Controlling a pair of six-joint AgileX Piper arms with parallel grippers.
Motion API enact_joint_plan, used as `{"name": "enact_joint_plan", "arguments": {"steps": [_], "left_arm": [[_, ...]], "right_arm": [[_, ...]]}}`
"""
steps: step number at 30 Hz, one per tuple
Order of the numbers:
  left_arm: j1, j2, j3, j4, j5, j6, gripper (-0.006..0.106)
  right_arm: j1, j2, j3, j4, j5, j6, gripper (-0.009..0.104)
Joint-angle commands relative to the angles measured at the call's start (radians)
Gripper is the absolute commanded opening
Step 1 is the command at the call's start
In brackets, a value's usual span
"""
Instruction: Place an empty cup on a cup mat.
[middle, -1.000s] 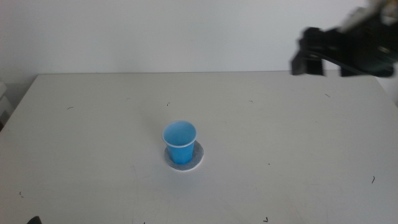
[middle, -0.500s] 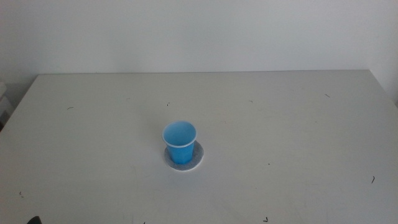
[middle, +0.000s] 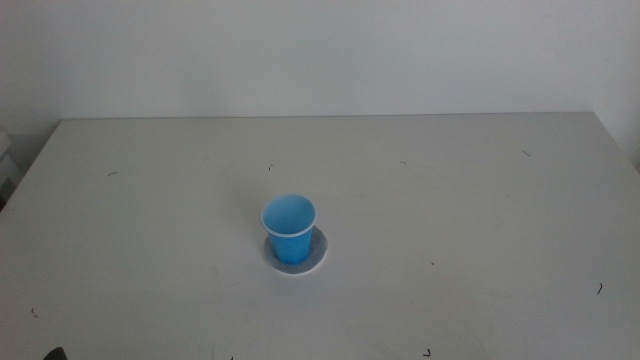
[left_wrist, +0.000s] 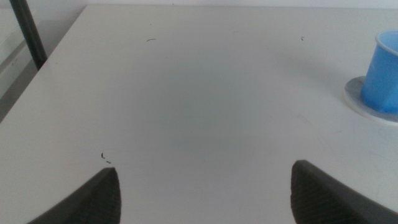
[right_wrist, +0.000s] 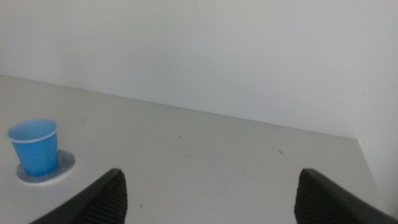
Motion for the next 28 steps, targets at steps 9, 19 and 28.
{"name": "enact_joint_plan", "arguments": {"steps": [9, 19, 28], "left_arm": [[0.001, -0.003, -0.006, 0.0, -0.067, -0.011, 0.105], [0.001, -0.003, -0.006, 0.0, -0.067, -0.011, 0.105], [0.001, -0.003, -0.006, 0.0, -0.067, -0.011, 0.105]], "right_arm": [[-0.067, -0.097, 0.159, 0.015, -0.076, -0.016, 0.087], [-0.088, -0.095, 0.287, 0.061, -0.091, -0.016, 0.087], [-0.088, -0.095, 0.286, 0.051, -0.083, -0.016, 0.087]]}}
